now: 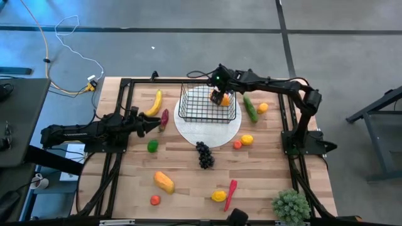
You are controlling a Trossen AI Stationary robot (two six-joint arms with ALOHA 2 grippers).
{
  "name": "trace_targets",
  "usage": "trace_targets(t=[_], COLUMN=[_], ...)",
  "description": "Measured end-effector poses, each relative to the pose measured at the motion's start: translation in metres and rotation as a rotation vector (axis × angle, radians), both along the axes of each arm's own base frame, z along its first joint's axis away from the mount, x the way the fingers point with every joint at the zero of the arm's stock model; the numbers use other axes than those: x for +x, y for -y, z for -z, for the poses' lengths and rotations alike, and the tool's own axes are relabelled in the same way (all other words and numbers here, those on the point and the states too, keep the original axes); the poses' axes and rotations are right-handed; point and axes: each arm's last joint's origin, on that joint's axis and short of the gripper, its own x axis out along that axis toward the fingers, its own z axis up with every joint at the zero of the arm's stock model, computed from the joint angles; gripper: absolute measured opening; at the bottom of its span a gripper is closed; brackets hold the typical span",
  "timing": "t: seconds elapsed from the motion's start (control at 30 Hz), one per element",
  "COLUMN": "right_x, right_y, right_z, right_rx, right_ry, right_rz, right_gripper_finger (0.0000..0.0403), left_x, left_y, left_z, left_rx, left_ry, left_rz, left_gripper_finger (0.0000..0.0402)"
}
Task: Build produce basket
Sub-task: Put the green lime into the wire basket
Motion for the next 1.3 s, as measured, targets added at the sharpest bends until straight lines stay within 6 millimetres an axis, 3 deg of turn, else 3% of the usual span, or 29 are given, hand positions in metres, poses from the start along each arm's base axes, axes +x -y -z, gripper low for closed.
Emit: trace_targets(t=[0.33,0.6,1.0,1.3], right_x=[0.002,-0.009,-0.023,-0.025], right_y=[0.01,0.028,0.039,0.039], right_z=[-0.058,-0.086,-0.087,-0.085], right_rx=[-0.118,-0.137,-0.106,-0.092], right_ry=[0.042,0.077,0.036,0.012], right_rz=[0.095,0.158,0.208,0.209], right_gripper_finger=[0.025,0.025,0.025,0.025], left_x=[-0.002,-0.005,0.005,0.026], left_y=[-0.002,-0.001,0.001,0.003], left_z=[-0.018,-0.047,-0.086,-0.075], left_rx=[0.022,0.016,-0.272,-0.436], left_ry=[0.015,-0.199,-0.521,-0.689], left_rz=[-0.075,-0.081,0.029,0.074], left_gripper_finger=[0.0269,0.0268,0.0268,0.0268])
